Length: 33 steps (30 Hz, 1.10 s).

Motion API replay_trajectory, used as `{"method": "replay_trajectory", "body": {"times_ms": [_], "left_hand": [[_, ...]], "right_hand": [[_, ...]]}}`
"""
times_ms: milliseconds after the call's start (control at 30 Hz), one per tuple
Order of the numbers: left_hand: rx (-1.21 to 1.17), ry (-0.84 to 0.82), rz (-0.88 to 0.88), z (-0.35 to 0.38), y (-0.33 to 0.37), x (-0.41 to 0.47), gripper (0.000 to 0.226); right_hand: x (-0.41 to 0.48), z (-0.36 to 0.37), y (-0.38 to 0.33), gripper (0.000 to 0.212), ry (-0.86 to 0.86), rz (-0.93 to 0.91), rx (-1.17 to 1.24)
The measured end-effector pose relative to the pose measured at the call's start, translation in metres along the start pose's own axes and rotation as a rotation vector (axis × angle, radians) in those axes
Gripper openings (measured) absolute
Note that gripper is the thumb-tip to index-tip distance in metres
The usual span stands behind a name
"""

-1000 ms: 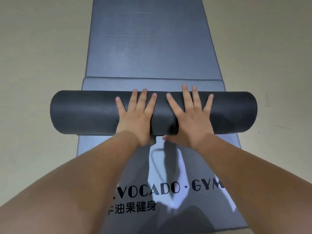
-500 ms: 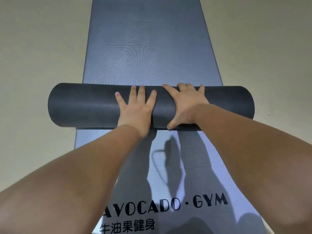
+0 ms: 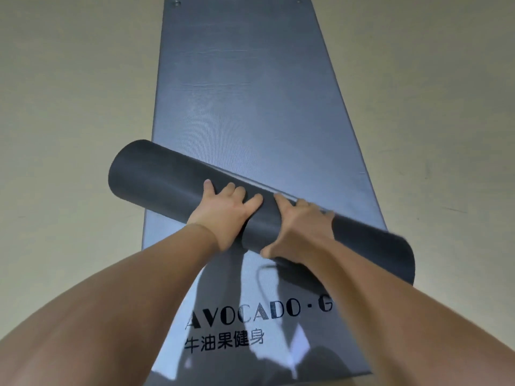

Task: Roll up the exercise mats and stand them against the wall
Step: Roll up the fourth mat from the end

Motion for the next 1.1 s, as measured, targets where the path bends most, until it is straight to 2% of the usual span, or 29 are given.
{"method": "replay_trajectory", "body": {"times_ms": [100,200,367,467,533,600,633,700,733,767,800,867,1000,1100], "left_hand": [[0.006,-0.031,0.158,-0.002,0.006,-0.021,0.093],[-0.058,-0.045,0.212,-0.003,0.004,-0.032,0.09],[-0.2,-0.069,0.094,-0.002,0.006,-0.038,0.096],[-0.384,-0.001,-0.029,-0.006,0.016,-0.043,0.081],[-0.489,0.179,-0.173,-0.01,0.023,-0.052,0.066],[-0.551,0.371,-0.474,-0.009,0.029,-0.068,0.057],[-0.608,0.381,-0.682,-0.003,0.032,-0.077,0.056],[-0.915,0.217,-1.089,0.015,0.048,-0.092,0.07],[-1.145,0.143,-1.214,0.024,0.06,-0.094,0.077],[-1.36,0.134,-1.255,0.03,0.072,-0.093,0.083],[-1.52,0.179,-1.242,0.032,0.078,-0.091,0.088],[-1.669,0.278,-1.182,0.035,0.08,-0.087,0.094],[-1.625,0.305,-1.132,0.034,0.065,-0.076,0.087],[-1.616,0.261,-1.041,0.033,0.044,-0.067,0.079]], "right_hand": [[-0.04,0.02,-0.01,0.121,-0.056,0.09,0.064],[-0.06,0.031,-0.019,0.118,-0.103,0.164,0.125],[-0.054,0.032,-0.01,0.119,-0.095,0.173,0.281],[-0.041,0.025,0.003,0.137,-0.161,0.092,0.431],[-0.032,0.021,0.009,0.137,-0.173,0.025,0.554],[-0.024,0.02,0.014,0.131,-0.165,-0.021,0.656],[-0.02,0.02,0.016,0.128,-0.159,-0.034,0.683],[-0.016,0.021,0.018,0.122,-0.159,-0.05,0.704],[-0.016,0.022,0.018,0.12,-0.168,-0.057,0.703],[-0.016,0.023,0.017,0.118,-0.176,-0.066,0.696],[-0.017,0.023,0.015,0.116,-0.179,-0.076,0.68],[-0.017,0.022,0.013,0.115,-0.179,-0.088,0.647],[-0.024,0.023,0.011,0.112,-0.164,-0.044,0.792],[-0.036,0.034,0.003,0.105,-0.04,0.05,0.973]]}}
Point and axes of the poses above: each hand's wrist, its own x-axis towards the middle knuckle, its own z-axis out of the palm, y = z × x, the point moved 5 cm from there along x, towards the middle knuckle, and after that the axes turned 13 degrees about y, right-handed, at the moved point
